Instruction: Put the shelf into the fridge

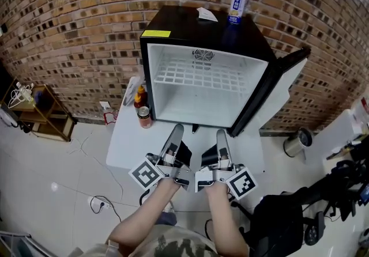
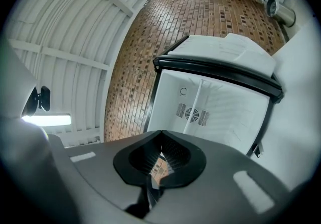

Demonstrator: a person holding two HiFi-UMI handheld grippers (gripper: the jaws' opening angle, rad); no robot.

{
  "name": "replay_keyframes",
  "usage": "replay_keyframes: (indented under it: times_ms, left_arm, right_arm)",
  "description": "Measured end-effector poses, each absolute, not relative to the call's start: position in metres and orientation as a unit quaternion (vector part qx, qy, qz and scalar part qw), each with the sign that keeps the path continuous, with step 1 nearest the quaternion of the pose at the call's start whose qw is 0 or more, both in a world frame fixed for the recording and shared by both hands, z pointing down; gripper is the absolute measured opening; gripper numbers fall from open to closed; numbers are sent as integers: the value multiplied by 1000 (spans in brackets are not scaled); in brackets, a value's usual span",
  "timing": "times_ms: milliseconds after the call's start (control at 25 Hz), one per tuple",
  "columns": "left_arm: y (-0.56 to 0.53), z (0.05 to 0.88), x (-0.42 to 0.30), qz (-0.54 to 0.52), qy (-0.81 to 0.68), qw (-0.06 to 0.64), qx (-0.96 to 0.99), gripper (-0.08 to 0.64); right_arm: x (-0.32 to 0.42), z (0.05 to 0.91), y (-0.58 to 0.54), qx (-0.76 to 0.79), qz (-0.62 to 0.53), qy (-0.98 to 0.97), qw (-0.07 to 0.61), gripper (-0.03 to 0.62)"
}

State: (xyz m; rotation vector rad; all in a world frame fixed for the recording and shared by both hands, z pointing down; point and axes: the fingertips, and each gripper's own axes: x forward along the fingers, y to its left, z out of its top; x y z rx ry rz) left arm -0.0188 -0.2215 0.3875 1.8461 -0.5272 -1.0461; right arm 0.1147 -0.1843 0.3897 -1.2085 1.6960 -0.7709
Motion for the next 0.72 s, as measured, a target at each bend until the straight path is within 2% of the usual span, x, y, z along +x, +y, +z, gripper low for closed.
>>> replay_keyframes:
  times_ms: [720]
  left_arm:
    - [-84,391,-22,-429,-244,446,747,8]
  right_arm:
    - [113,389,-52,-457,-321,702,442,0]
